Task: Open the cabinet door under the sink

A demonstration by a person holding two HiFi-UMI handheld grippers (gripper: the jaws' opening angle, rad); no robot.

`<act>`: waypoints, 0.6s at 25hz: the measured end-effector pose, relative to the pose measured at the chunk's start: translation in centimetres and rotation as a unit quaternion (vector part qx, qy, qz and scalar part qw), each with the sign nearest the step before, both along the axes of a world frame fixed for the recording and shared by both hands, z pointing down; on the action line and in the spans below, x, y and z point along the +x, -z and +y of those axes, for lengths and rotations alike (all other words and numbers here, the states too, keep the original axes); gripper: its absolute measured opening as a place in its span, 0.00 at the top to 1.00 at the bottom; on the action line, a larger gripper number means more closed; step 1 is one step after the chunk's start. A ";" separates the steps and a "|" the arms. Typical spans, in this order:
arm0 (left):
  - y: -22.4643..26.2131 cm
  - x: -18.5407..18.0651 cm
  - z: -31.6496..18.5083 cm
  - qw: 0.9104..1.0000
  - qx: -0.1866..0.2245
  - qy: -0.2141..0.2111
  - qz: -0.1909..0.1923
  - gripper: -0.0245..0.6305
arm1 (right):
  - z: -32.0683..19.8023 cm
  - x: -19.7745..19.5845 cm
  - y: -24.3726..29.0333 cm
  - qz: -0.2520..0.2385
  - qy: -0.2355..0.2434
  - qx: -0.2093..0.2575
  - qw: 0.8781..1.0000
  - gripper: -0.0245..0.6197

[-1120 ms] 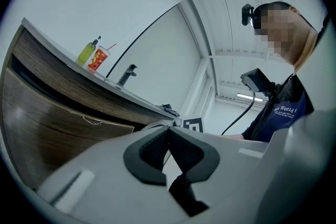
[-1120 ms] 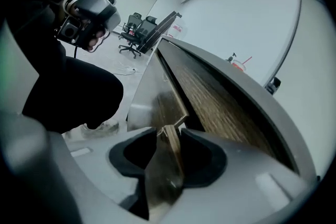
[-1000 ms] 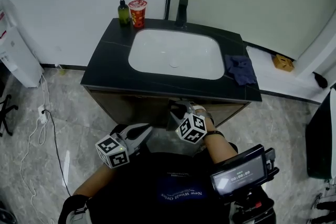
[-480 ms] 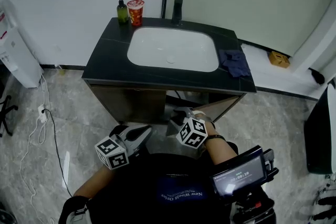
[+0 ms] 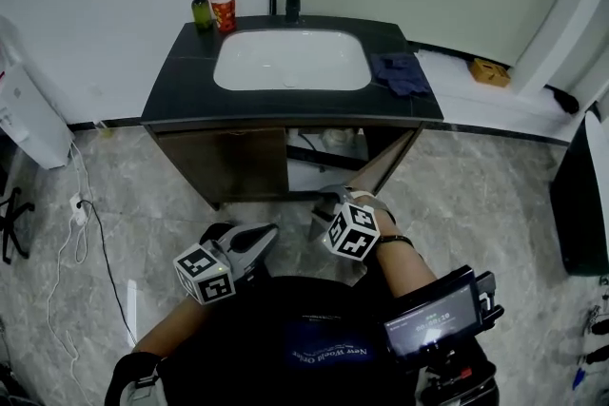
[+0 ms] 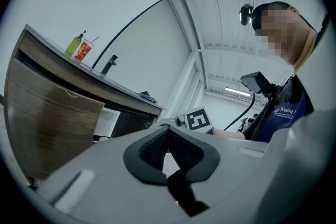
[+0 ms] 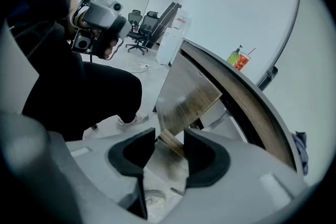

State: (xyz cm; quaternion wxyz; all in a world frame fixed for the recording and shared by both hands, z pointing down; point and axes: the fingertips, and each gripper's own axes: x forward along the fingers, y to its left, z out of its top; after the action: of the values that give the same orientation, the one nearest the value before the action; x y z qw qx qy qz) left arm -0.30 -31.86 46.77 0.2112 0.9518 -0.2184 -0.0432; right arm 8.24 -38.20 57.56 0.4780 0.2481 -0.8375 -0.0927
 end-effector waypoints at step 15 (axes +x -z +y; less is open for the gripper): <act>-0.6 0.3 10.9 0.999 -0.001 -0.046 -0.011 0.95 | 9.8 11.7 -0.3 0.066 -0.174 -0.004 0.983 0.74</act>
State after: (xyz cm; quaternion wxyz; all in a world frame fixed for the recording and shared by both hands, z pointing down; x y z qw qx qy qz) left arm 0.03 -21.00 47.33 0.2111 0.9611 -0.1765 -0.0231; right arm 19.97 -28.44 57.84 0.5423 0.3813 -0.7484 -0.0213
